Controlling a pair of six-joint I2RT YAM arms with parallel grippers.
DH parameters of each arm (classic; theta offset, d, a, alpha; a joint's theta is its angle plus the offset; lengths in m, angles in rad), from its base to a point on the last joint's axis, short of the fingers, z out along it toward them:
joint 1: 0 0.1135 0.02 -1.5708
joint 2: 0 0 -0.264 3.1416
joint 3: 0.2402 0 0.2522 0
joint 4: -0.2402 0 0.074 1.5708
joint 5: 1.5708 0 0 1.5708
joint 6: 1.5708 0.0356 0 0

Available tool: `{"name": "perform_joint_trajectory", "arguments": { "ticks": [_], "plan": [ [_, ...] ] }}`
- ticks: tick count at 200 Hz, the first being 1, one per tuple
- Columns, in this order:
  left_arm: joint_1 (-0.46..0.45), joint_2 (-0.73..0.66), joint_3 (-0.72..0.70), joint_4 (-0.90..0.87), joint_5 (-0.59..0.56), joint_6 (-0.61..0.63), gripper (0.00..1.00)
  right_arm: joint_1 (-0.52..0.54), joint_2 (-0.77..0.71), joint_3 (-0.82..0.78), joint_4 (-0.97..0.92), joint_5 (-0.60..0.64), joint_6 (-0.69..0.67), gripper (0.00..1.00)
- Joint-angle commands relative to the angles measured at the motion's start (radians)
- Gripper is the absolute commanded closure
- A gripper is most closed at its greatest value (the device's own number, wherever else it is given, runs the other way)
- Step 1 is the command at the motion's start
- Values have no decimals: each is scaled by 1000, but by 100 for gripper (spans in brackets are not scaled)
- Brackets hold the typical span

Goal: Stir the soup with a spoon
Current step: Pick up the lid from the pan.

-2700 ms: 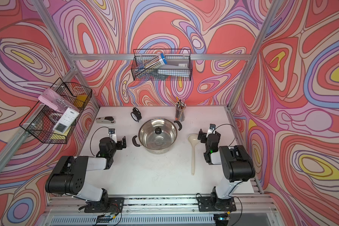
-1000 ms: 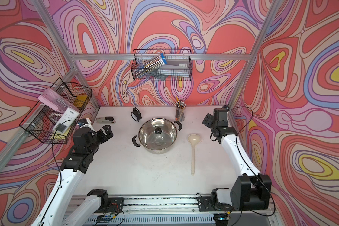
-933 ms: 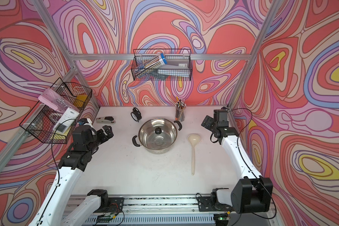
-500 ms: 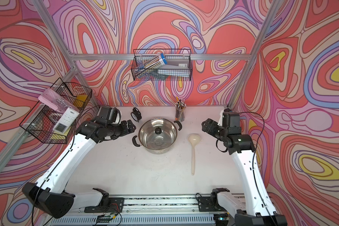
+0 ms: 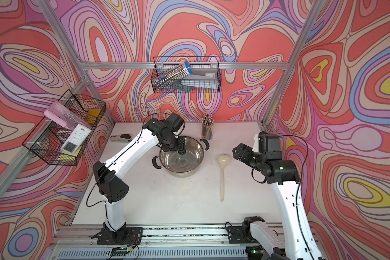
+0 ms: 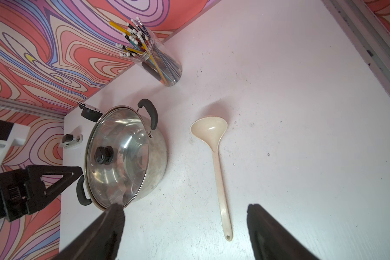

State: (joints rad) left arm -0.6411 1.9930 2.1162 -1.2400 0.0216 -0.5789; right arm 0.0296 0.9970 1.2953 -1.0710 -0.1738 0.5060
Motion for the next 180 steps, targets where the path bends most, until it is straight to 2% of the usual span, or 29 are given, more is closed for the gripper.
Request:
{"name": "perform_joint_trajectory", "arguments": {
  "ticks": [1, 61, 128, 180],
  "plan": [
    [-5, 42, 78, -89, -35, 35, 36, 5, -1, 12, -21, -9, 3, 12],
    [-5, 124, 114, -87, -72, 50, 38, 6, 17, 32, -32, -3, -3, 12],
    [-5, 174, 125, -54, -28, 40, 38, 5, 31, 19, -24, -16, -2, 12],
    [-5, 207, 141, -42, -20, 31, 42, 4, 31, 11, -23, -18, -2, 12]
  ]
}}
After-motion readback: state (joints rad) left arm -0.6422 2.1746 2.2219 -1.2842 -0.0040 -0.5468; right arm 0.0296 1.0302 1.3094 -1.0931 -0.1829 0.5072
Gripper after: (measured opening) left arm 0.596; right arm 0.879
